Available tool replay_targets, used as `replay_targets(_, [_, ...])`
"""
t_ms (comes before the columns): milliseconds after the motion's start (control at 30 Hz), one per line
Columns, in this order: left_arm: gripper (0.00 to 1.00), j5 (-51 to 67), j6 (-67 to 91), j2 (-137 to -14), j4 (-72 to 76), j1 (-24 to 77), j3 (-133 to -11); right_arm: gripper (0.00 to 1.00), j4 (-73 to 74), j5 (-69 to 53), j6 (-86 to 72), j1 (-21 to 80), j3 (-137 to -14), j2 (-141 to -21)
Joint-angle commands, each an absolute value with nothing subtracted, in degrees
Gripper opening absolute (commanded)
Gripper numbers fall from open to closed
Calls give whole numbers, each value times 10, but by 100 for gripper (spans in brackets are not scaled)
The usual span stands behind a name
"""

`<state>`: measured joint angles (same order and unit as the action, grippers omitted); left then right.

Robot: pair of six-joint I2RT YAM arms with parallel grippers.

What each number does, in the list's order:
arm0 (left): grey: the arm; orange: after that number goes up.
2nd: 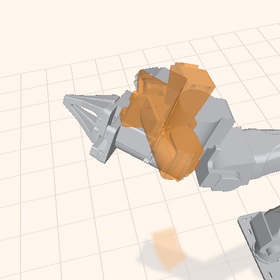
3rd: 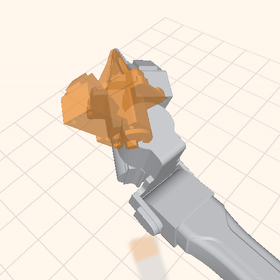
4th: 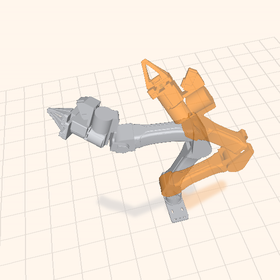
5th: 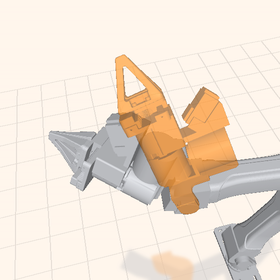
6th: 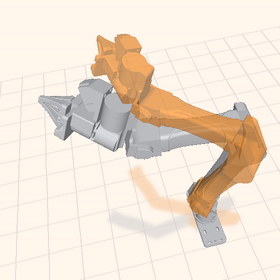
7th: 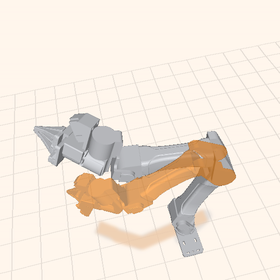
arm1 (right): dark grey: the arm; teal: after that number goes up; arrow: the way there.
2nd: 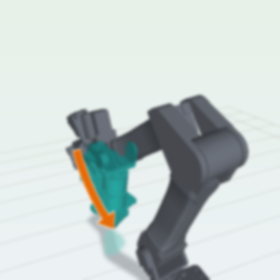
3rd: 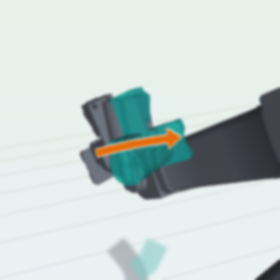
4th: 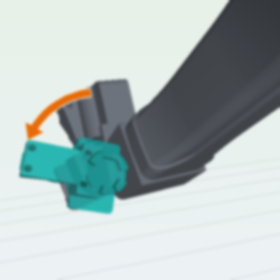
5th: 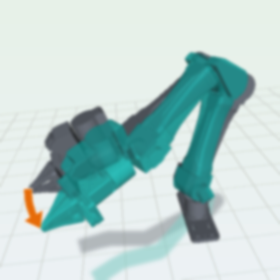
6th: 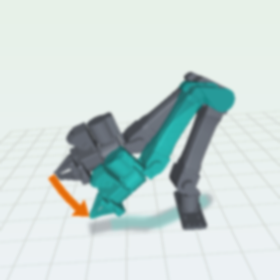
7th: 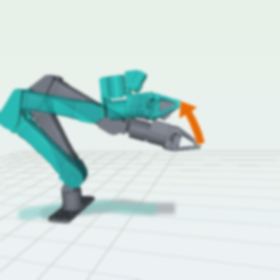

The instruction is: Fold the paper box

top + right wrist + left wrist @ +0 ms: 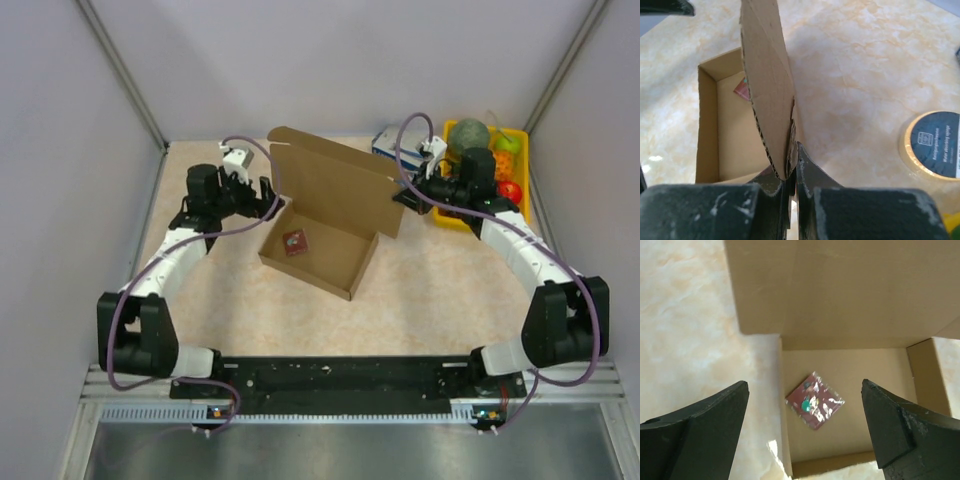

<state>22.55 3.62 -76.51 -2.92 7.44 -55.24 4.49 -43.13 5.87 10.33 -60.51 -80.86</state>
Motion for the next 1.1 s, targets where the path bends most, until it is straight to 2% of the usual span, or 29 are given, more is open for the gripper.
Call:
replay_targets(0, [98, 451, -4, -837, 121, 21, -626, 0, 65, -516, 83, 95, -651, -829])
replay_targets(133, [96, 502, -55, -955, 28, 11, -748, 0, 90, -524, 101, 95, -674, -846])
replay_targets(200, [92, 542, -28, -1012, 40, -18, -790, 0, 96, -524, 107, 94, -675, -848])
replay_targets(267, [93, 547, -14, -1042, 83, -26, -799, 0, 98, -533, 107, 91, -676, -856])
replay_targets(433, [90, 643, -1, -1128, 41, -27, -905, 0, 104, -541, 111, 91, -688, -874])
replay_targets(567, [88, 664, 56, -1136, 144, -25, -875, 0, 107, -545, 109, 91, -695, -877])
replay_targets(600, [84, 678, 62, -1138, 150, -25, -877, 0, 108, -543, 108, 90, -697, -876])
replay_targets(667, [66, 691, 90, -1132, 170, -25, -864, 0, 110, -527, 106, 91, -698, -873])
replay_targets(767, [45, 659, 99, -1089, 206, -26, -812, 0, 92, -500, 82, 92, -693, -861])
replay_targets(900, [30, 573, 124, -994, 282, -20, -703, 0, 38, -391, 23, 116, -664, -832])
replay_targets(967, [26, 501, 113, -938, 278, -5, -650, 0, 36, -316, -16, 136, -662, -820])
replay_targets(1033, [11, 456, 91, -886, 266, 14, -618, 0, 37, -248, -42, 161, -657, -810])
replay_targets(1067, [5, 387, 88, -869, 245, 30, -590, 0, 38, -216, -53, 170, -655, -794])
